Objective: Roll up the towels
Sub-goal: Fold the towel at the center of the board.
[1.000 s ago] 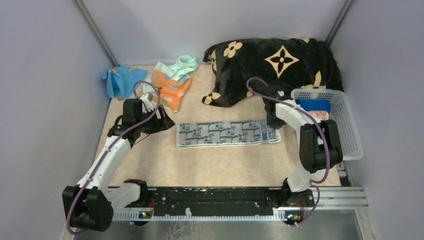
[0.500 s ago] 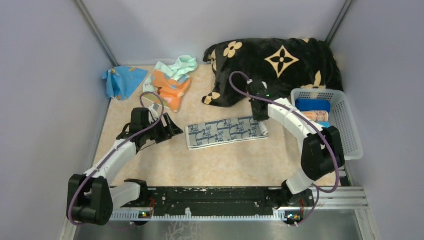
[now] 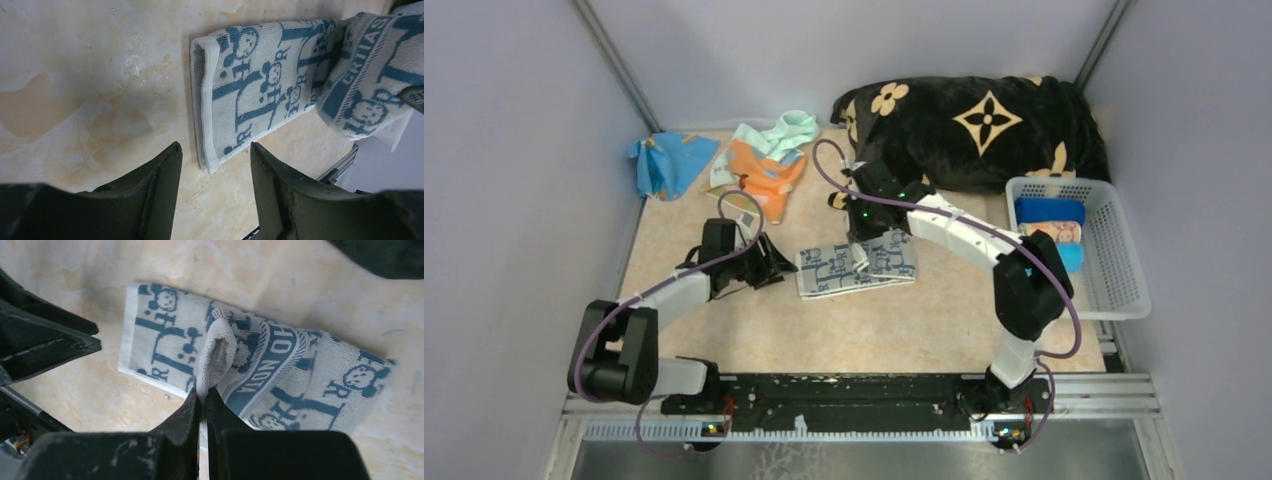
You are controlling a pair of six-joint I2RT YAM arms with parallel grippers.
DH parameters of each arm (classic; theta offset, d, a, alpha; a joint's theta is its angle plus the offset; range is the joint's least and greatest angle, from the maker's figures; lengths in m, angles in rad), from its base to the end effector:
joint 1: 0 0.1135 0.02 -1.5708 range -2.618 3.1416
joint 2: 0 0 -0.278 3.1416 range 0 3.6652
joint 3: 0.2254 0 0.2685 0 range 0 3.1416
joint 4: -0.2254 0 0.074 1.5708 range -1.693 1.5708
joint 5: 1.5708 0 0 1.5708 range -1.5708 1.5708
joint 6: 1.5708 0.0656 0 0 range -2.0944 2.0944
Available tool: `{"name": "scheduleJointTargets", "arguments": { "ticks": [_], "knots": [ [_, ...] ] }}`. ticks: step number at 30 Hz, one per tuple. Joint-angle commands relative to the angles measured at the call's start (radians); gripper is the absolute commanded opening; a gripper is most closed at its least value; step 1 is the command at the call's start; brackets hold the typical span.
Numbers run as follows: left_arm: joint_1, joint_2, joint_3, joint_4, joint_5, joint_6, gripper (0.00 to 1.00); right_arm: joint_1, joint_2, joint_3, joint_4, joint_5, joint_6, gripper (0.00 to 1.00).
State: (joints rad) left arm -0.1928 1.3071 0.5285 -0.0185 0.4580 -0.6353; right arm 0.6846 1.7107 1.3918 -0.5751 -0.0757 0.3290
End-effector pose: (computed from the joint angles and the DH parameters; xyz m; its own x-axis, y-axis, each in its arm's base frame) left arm 0.2583 -0.0800 0.1458 -0.8470 -0.3769 -0.3748 -0.0342 0.7422 -0.6693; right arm 0.3171 0.2653 0.2550 -0.7871 -0.2266 -0.5737 -0.4363 0.8620 0.2581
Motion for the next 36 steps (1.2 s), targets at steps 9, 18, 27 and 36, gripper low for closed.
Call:
{"name": "scheduleJointTargets", "arguments": {
  "ticks": [9,18,27,36],
  "knots": [
    [-0.045,0.146,-0.009,0.133,0.026,-0.03,0.41,0.115,0.194,0.162,0.063,-0.07,0.107,0.0],
    [-0.071,0.183,-0.021,0.153,0.002,-0.033,0.23,0.147,0.252,0.227,0.043,-0.076,0.14,0.0],
    [-0.086,0.194,-0.022,0.151,-0.016,-0.029,0.17,0.17,0.315,0.277,0.027,-0.078,0.144,0.0],
    [-0.1,0.197,-0.02,0.147,-0.033,-0.029,0.17,0.179,0.394,0.293,0.051,-0.091,0.154,0.0]
  ]
}}
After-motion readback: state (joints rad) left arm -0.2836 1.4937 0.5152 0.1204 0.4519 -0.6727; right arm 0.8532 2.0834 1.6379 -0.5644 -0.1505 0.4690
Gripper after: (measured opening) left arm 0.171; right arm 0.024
